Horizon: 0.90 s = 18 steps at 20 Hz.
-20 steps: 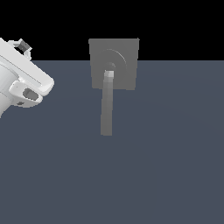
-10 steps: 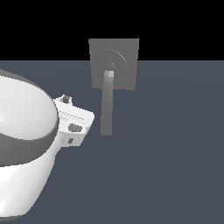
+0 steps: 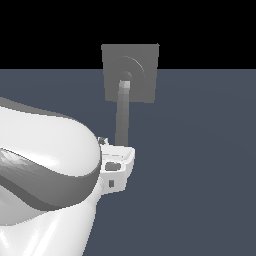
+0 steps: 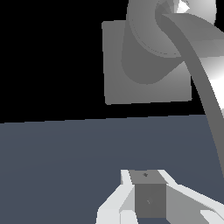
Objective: Turn on the faucet by rotating a designated handle.
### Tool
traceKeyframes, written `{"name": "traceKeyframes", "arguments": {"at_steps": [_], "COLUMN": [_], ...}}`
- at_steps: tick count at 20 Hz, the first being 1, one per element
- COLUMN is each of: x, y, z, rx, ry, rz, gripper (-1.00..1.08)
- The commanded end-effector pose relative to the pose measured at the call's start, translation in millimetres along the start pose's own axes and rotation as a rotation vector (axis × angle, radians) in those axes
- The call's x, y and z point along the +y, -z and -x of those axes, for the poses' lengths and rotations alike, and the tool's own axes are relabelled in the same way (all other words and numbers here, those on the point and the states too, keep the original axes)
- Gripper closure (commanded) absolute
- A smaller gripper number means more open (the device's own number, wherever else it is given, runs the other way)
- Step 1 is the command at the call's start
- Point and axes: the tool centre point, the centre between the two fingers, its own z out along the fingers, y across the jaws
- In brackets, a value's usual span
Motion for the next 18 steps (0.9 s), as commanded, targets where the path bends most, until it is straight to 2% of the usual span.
{"name": "traceKeyframes", "arguments": {"at_steps": [1, 9, 18], "x": [10.7, 16.4, 49.9], "y": [3.3, 5.0, 5.6], "z": [9.5, 14.0, 8.9], "rx": [-0.028, -0.041, -0.042], "ry": [0.051, 0.075, 0.076], "rz": [0.012, 0.019, 0.019], "gripper": [1.08, 1.08, 1.08]}}
